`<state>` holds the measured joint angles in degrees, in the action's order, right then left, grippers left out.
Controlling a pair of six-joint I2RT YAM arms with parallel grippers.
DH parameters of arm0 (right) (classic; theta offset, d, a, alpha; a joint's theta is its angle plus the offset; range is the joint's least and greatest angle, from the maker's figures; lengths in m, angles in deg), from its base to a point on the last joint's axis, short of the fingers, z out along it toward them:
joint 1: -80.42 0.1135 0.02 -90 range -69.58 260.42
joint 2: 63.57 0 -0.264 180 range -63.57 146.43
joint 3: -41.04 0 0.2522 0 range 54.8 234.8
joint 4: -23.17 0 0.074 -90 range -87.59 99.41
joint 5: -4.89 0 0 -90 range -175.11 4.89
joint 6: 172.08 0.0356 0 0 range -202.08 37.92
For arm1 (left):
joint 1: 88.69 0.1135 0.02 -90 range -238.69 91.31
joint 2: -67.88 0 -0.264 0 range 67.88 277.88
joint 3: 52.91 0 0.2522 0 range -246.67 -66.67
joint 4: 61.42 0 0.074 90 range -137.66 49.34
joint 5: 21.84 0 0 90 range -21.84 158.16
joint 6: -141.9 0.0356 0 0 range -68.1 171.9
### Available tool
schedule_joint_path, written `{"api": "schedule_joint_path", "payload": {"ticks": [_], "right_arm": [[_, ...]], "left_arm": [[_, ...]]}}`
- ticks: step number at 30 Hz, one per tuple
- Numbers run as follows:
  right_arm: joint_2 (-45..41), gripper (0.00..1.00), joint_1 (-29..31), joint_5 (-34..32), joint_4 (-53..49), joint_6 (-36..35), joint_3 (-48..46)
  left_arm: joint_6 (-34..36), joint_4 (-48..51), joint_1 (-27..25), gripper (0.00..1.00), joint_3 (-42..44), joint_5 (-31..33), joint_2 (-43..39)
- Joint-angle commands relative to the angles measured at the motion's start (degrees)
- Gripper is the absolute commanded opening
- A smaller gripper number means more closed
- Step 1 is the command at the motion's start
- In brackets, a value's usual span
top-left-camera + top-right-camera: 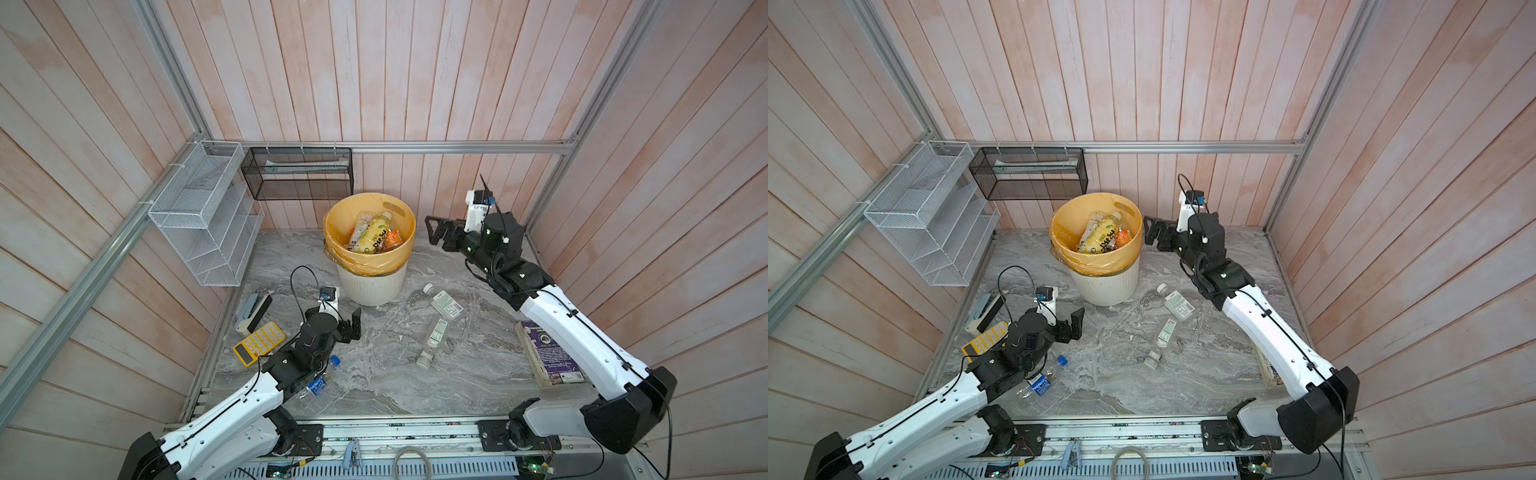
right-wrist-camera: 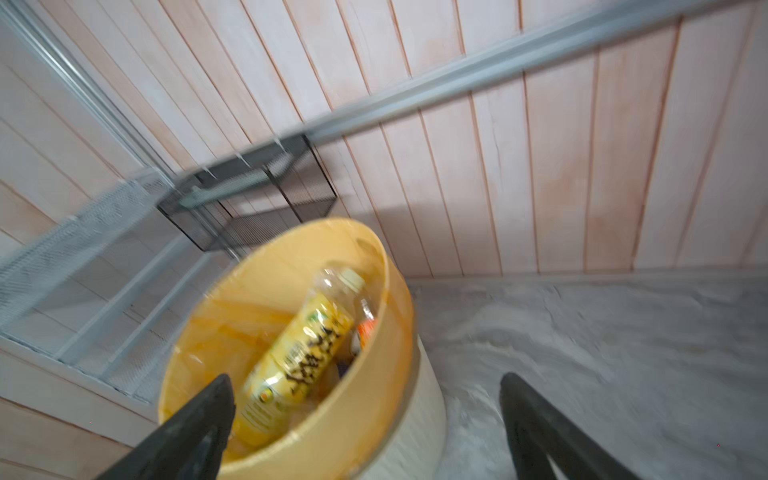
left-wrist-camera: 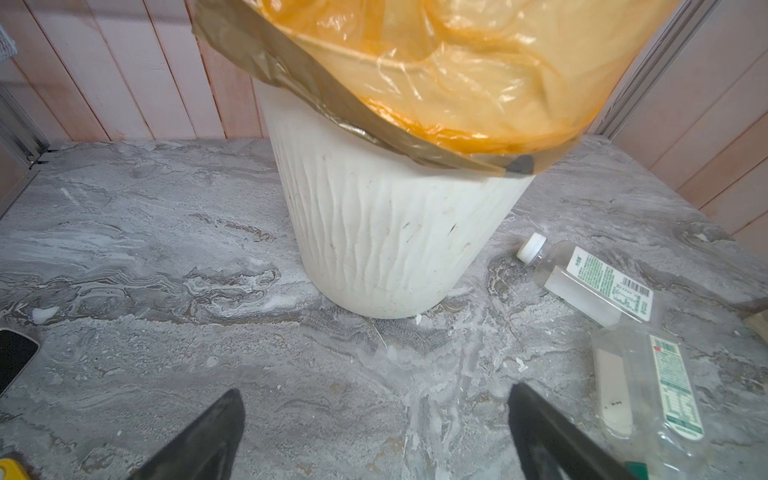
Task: Throw the plastic bottles in the bin
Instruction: 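Lower the right gripper onto the clear green-label bottle beside the bin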
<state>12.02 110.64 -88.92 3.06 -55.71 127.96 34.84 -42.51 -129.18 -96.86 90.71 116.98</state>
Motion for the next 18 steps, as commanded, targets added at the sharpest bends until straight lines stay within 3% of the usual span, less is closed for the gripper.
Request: {"api": "schedule_joint_path", "payload": {"ticks": [1, 10, 18], "right_arm": [[-3.0, 1.0, -0.8, -3.6, -2.4, 4.5, -11.6], [-5.5, 1.0, 1.1, -2.0, -2.4, 17.6, -33.8], [1.0, 0.99, 7.2, -3.5, -4.6, 20.4, -35.1]], "left_arm": [[-0.7, -1.2, 0.3, 1.0, 0.7, -1.0, -1.5], [-1.3, -0.7, 0.3, 1.0, 1.0, -1.3, -0.2], [-1.6, -1.1, 0.3, 1.0, 1.5, -1.5, -0.7]]}}
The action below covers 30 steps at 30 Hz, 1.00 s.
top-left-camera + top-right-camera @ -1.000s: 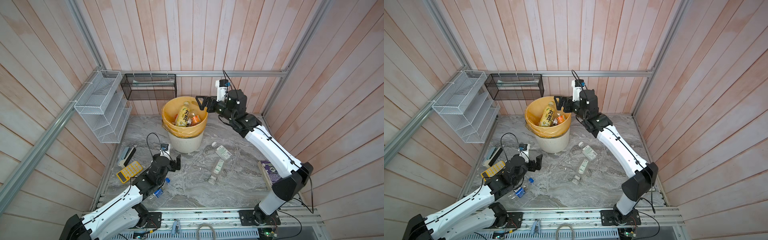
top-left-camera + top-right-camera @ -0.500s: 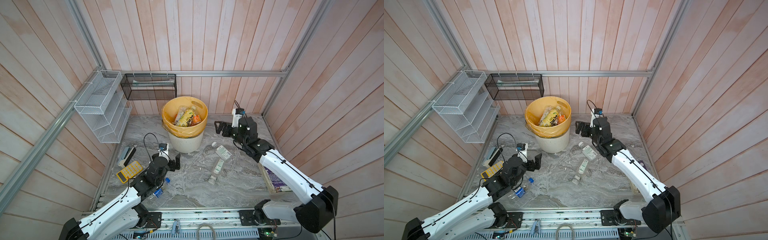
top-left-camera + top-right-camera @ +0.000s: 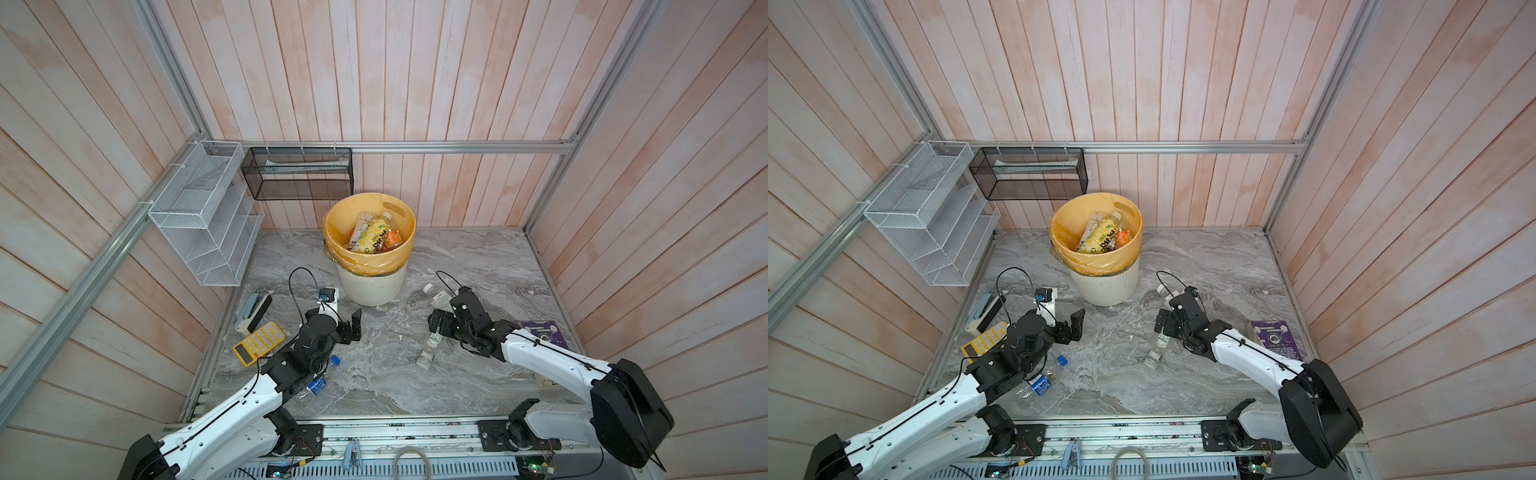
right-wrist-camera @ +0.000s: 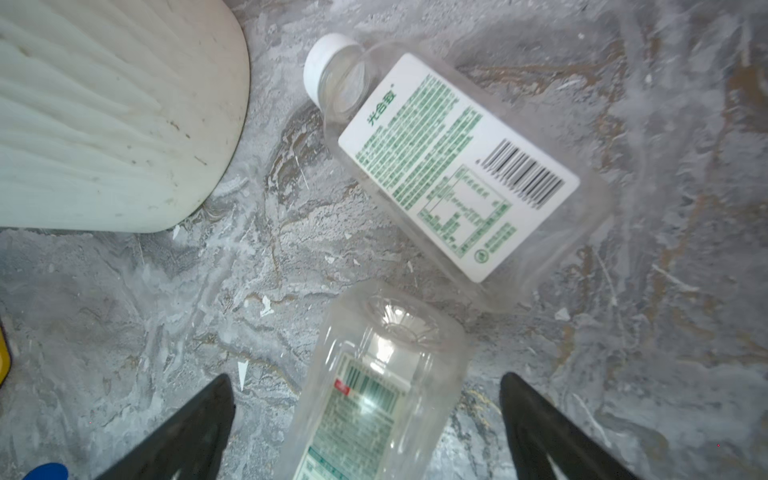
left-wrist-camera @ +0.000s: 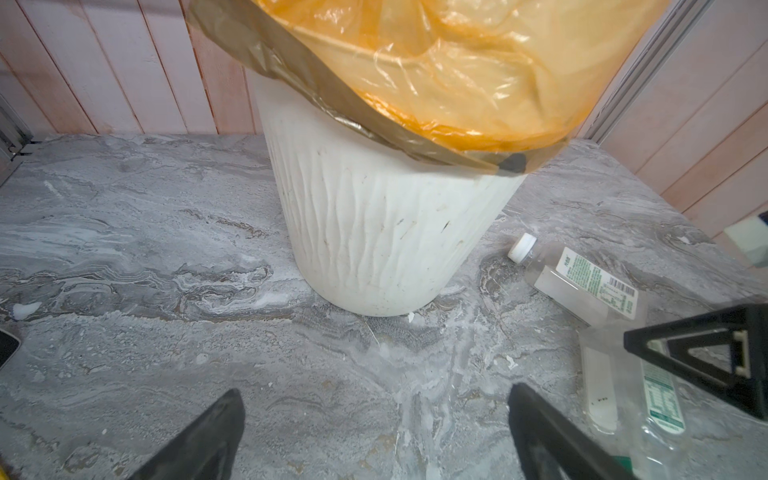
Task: Throw the plastic bottles in the bin
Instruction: 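Lower the right gripper onto the clear green-label bottle beside the bin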
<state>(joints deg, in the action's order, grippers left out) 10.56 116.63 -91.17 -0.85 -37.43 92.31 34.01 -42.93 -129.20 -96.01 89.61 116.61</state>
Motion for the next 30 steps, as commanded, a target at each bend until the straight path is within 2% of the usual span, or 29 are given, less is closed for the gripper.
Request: {"api": "schedule_joint_path", "payload": {"ticks": [1, 9, 13, 17, 21, 30], "right_arm": [[3.4, 0.98, 1.5, -1.6, -0.6, 2.1, 0.7], [12.0, 0.79, 2.6, -4.0, -1.6, -0.6, 4.1], [12.3, 0.63, 3.3, -3.3, -1.1, -0.7, 5.1], [10.5, 0.54, 3.8, -3.7, -0.8, -0.2, 4.8], [7.3, 0.51, 4.0, -3.6, 0.1, 0.2, 3.8], [-4.7, 0.51, 3.9, -7.4, 0.8, -2.5, 3.4]], "left_arm": [[-0.8, -0.7, 0.3, 1.0, 0.8, -0.4, -0.4], [-1.5, 0.5, 0.3, 1.0, 1.4, -0.3, -1.6], [-1.9, 0.4, 0.3, 1.0, 2.2, 0.1, -2.4], [-1.9, -0.6, 0.3, 1.0, 2.7, 0.2, -2.3], [-2.1, -0.9, 0.4, 1.0, 2.4, 0.6, -1.9], [-4.5, -3.0, 0.9, 1.0, 4.2, 2.0, -0.7]]}}
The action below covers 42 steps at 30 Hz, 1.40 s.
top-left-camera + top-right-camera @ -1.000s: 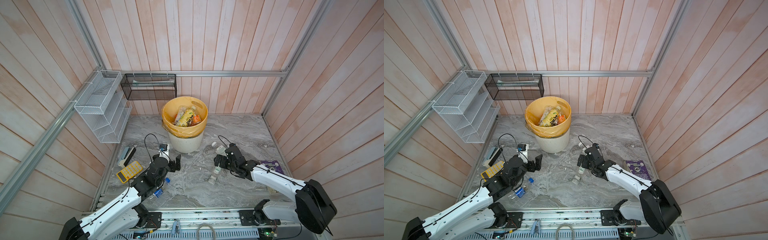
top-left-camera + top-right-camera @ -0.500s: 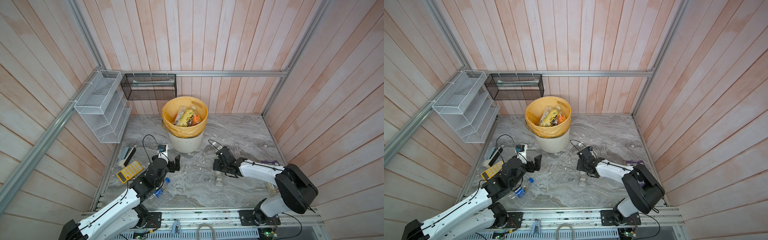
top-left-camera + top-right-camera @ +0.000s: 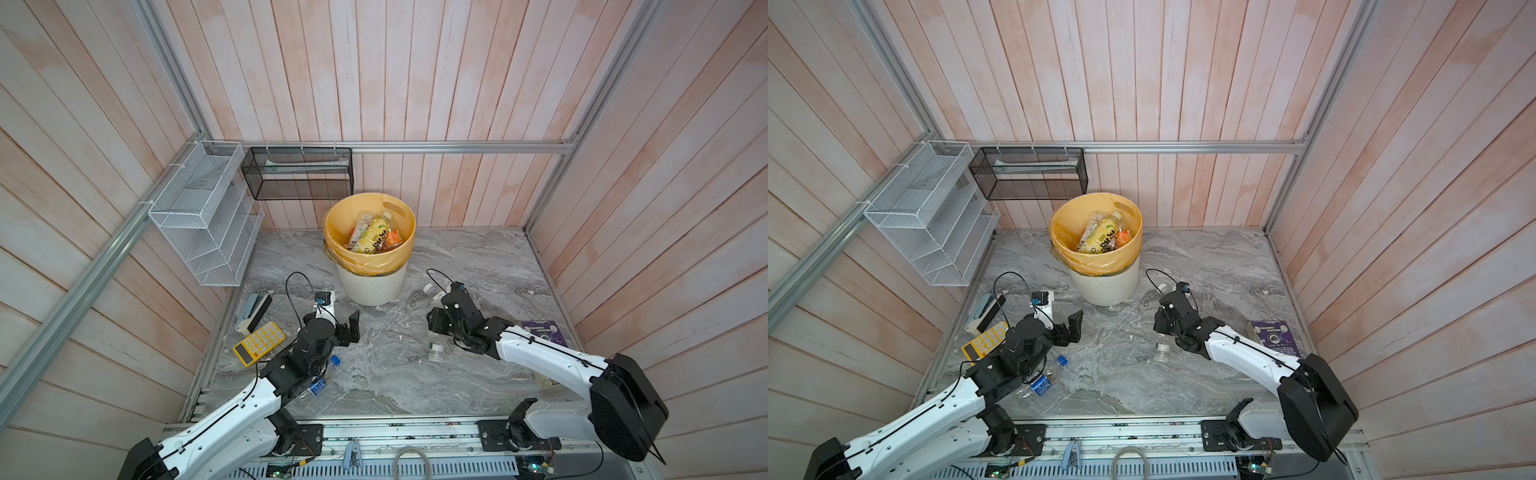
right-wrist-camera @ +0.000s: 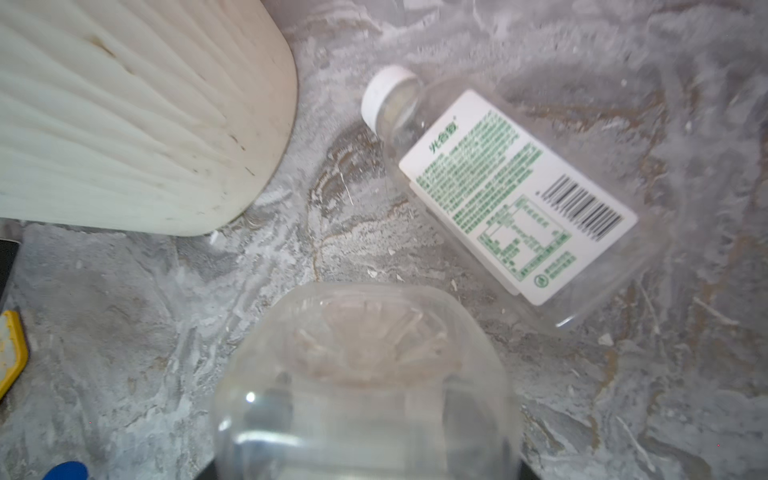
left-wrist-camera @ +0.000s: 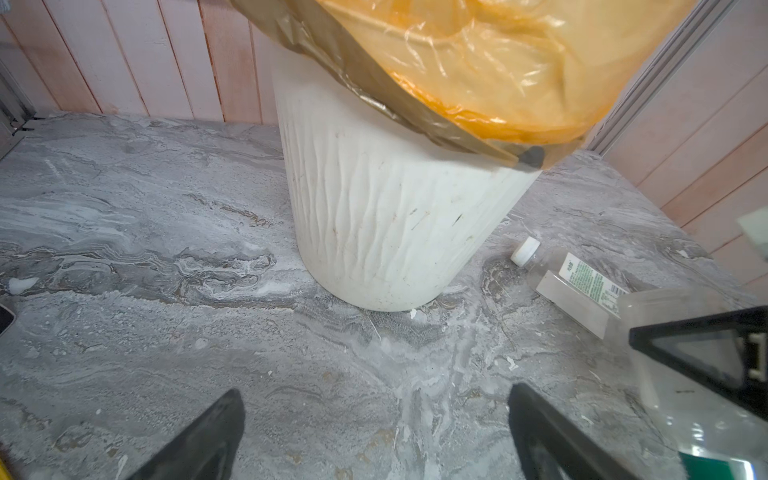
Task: Throw the plastic bottles in the bin
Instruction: 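Lower the right gripper onto the clear green-label bottle beside the bin, then close the right gripper on the green-label bottle and lift it, then carry the green-label bottle over the bin and open the right gripper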
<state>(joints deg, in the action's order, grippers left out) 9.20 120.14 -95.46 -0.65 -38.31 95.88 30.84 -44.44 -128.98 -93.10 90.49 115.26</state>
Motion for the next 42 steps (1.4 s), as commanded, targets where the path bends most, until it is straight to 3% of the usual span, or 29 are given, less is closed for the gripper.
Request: {"api": "schedule_joint_path", "payload": {"ticks": [1, 7, 10, 15, 20, 24, 26, 28, 32, 34, 42], "right_arm": [[-5.5, 0.51, 0.3, -4.0, 0.8, -2.3, -0.1], [-18.2, 0.51, -4.0, -8.7, 3.1, -6.6, 3.6], [-23.6, 0.52, -8.5, -7.8, 8.4, -7.8, 6.0], [-23.7, 0.54, -13.0, -5.6, 17.5, -8.3, 13.3], [-12.5, 0.54, -13.2, 2.2, 27.9, -6.3, 24.0], [3.1, 0.53, -12.3, 14.3, 32.9, -2.7, 35.7], [13.2, 0.56, -9.6, 19.6, 25.9, -5.0, 46.6], [24.1, 0.67, -5.7, 22.2, 12.6, -11.8, 61.0], [34.2, 0.88, -4.0, 17.8, -3.9, -17.3, 77.6], [32.5, 1.0, -4.3, 15.3, -3.6, -18.1, 77.3], [19.8, 1.0, -7.4, 11.0, 3.4, -17.7, 61.9]], "left_arm": [[-1.7, -1.4, 1.1, 1.0, 1.4, 1.1, 1.1], [-4.2, 0.0, 4.6, 1.0, 1.6, -0.9, 3.4], [-4.3, -0.2, 4.6, 1.0, 1.8, -1.3, 3.5], [-4.0, -0.6, 4.7, 1.0, 1.7, -2.0, 4.6], [-3.8, -0.1, 4.7, 1.0, 0.8, -2.9, 6.0], [-3.9, -0.3, 4.7, 1.0, 0.8, -3.3, 6.2], [-3.7, -0.5, 4.7, 1.0, 0.7, -3.4, 6.3], [-3.5, -0.4, 4.8, 1.0, 0.4, -3.5, 6.7], [-3.2, 1.2, 4.9, 1.0, -1.1, -3.7, 7.6], [-3.0, 1.8, 4.9, 1.0, -1.4, -4.1, 7.4], [-2.8, 3.7, 4.9, 1.0, -2.0, -3.7, 5.9]]}}
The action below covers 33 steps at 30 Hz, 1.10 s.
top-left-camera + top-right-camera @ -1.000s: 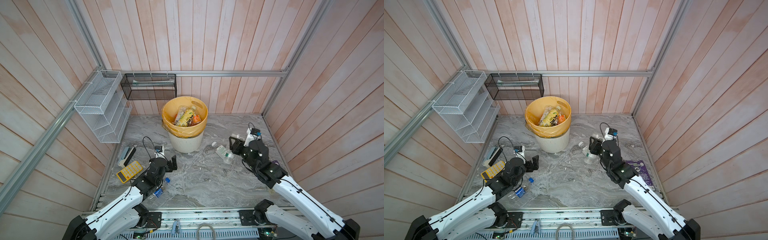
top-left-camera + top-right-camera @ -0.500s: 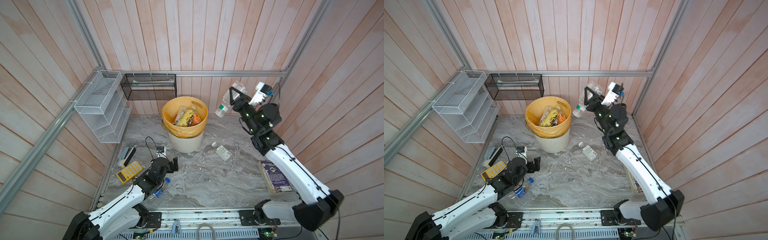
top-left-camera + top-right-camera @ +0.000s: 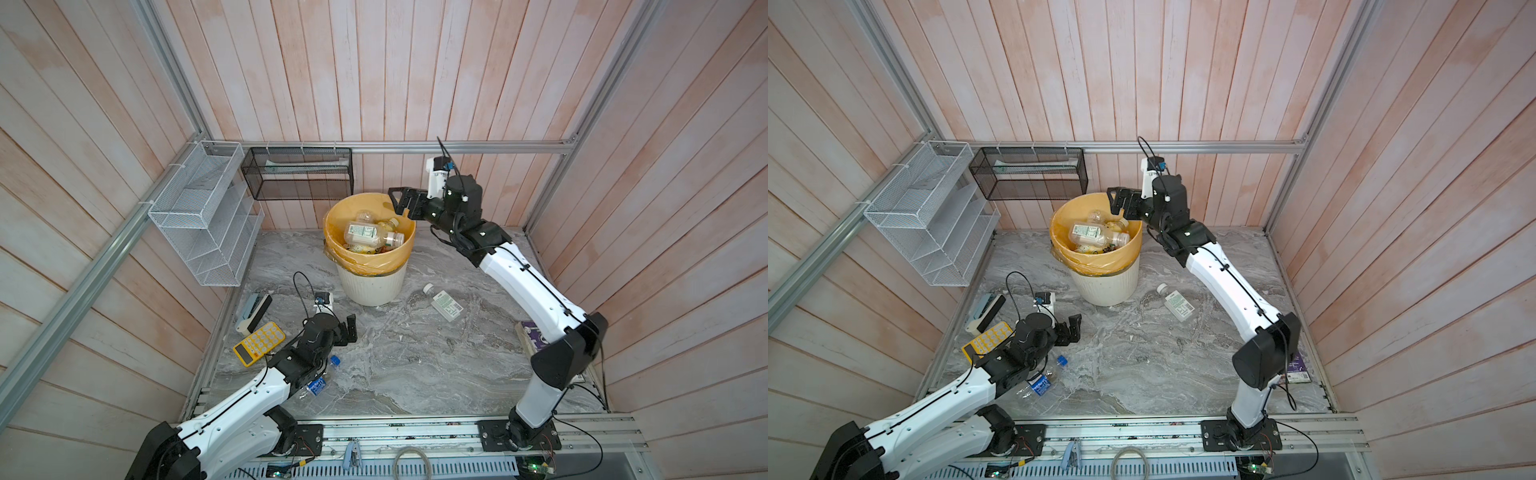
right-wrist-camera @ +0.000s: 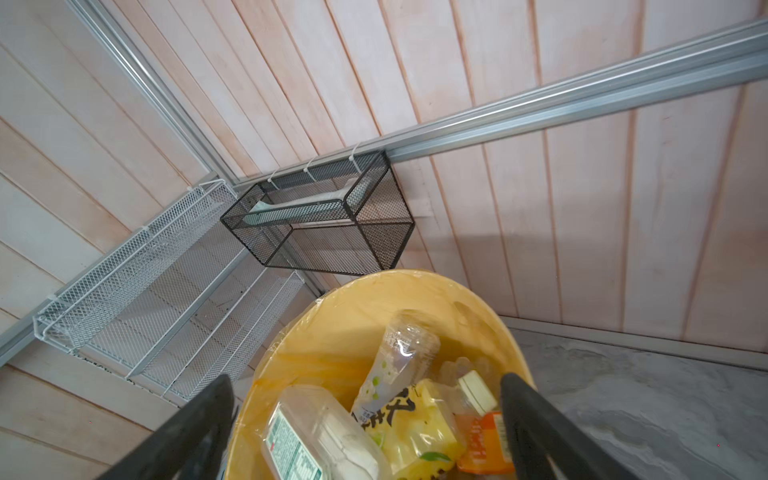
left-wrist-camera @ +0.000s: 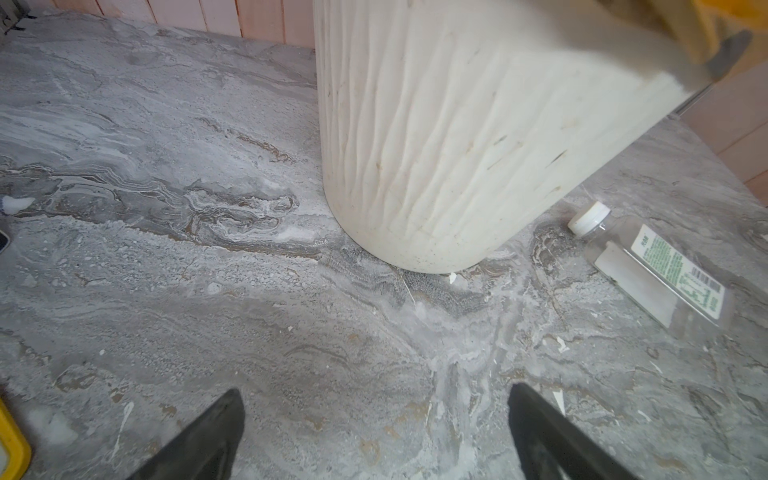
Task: Throw the plastic bottles in the bin
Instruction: 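Carry the green-label bottle over the bin and open the right gripper, then lower the right gripper onto the second green-label bottle near the bin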
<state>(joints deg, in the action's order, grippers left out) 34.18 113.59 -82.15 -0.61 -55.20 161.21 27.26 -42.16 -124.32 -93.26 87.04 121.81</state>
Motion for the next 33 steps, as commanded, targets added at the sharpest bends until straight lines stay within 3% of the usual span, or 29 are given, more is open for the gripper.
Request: {"api": "schedule_joint_path", "payload": {"ticks": [1, 13, 20, 28, 33], "right_arm": [[-6.6, 1.0, -1.3, -2.7, 4.1, -0.9, -5.8], [-13.7, 1.0, -11.9, -4.9, 2.6, -6.9, -28.7], [-10.0, 0.99, -15.6, -6.6, -1.0, -14.9, -41.1], [-3.3, 0.99, -15.8, 2.9, -4.3, -20.6, -44.0], [0.1, 0.99, -14.8, 5.1, -5.7, -22.1, -43.6]], "left_arm": [[0.8, 1.5, 0.2, 1.0, -2.0, -0.2, -0.6], [-0.4, 1.3, 0.1, 1.0, -1.2, -0.7, -0.4], [-0.4, 0.8, 0.1, 1.0, -0.8, -1.0, -0.1], [-0.8, 0.3, 0.3, 1.0, -0.5, -1.6, 0.7], [-1.0, 0.6, 0.1, 1.0, -0.2, -1.7, 0.5]]}}
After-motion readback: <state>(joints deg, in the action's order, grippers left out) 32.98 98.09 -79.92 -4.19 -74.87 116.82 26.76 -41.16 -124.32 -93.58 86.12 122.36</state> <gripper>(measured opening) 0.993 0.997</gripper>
